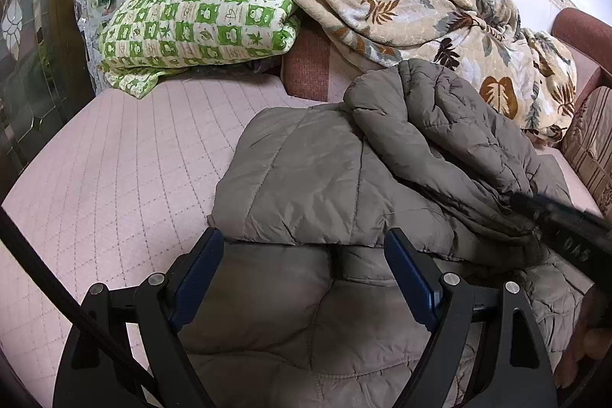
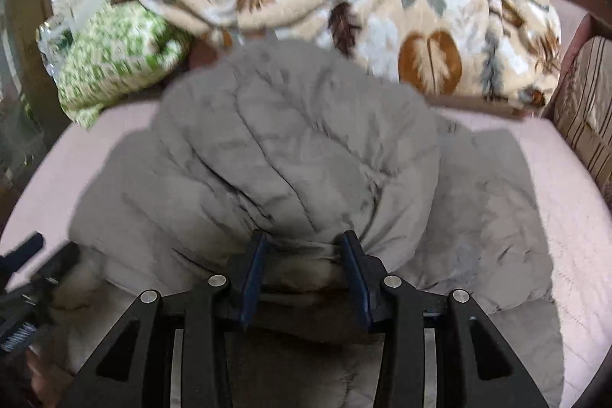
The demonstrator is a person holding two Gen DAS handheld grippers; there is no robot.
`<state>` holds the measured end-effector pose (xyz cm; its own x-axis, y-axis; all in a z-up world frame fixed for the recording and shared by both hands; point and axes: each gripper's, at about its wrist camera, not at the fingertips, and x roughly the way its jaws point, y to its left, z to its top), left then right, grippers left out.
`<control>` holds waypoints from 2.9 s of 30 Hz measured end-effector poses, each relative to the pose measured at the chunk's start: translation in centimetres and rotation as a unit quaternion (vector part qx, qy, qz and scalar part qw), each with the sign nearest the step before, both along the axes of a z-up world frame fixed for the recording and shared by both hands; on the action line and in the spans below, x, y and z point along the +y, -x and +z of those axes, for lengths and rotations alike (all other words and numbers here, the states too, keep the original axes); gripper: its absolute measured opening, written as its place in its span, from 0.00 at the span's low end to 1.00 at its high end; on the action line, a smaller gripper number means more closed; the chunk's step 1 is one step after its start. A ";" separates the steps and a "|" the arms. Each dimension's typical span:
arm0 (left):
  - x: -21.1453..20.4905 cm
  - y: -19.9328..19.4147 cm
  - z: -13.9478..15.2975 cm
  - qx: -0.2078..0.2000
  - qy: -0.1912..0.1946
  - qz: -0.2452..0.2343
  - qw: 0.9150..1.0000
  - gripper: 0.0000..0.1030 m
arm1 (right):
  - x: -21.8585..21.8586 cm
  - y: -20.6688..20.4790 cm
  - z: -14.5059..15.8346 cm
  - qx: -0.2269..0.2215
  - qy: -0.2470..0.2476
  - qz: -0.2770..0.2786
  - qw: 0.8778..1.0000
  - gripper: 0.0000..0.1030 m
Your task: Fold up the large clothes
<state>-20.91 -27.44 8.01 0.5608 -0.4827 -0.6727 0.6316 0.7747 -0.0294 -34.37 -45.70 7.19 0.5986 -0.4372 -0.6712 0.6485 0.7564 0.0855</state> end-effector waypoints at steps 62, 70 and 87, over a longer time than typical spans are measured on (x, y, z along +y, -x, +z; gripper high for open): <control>13.6 16.9 -6.6 -0.043 -0.102 -0.021 0.994 0.91 | 16.8 20.8 -6.7 0.023 -0.005 0.036 0.999 0.46; 14.1 17.2 -6.6 -0.039 -0.102 -0.027 0.994 0.91 | 17.5 21.9 -6.5 0.018 -0.007 0.040 0.999 0.52; 18.6 16.6 -3.0 -0.008 -0.030 -0.023 0.999 0.93 | 15.2 32.1 -2.6 -0.105 -0.041 -0.034 0.993 0.54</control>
